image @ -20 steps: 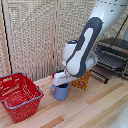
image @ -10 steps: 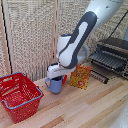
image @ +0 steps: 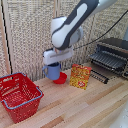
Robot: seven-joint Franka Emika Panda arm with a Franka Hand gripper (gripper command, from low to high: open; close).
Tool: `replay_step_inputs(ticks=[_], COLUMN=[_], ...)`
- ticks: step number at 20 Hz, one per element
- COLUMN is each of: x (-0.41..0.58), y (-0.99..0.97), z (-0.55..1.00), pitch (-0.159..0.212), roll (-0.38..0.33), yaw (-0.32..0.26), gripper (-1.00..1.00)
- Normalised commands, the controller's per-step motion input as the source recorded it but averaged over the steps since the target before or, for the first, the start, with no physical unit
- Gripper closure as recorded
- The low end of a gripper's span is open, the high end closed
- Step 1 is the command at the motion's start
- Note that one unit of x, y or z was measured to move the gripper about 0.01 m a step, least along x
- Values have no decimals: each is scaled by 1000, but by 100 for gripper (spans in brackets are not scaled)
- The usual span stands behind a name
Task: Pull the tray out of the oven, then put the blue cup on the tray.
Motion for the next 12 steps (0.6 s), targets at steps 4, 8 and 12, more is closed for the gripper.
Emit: replay_step_inputs(ticks=[4, 8, 12], x=[599, 452, 194], y=[-226, -452, -366], z=[937, 946, 672], pitch=[118, 98, 35], roll=[-46, -7, 1], yaw=[-156, -178, -240], gripper=[100, 100, 100])
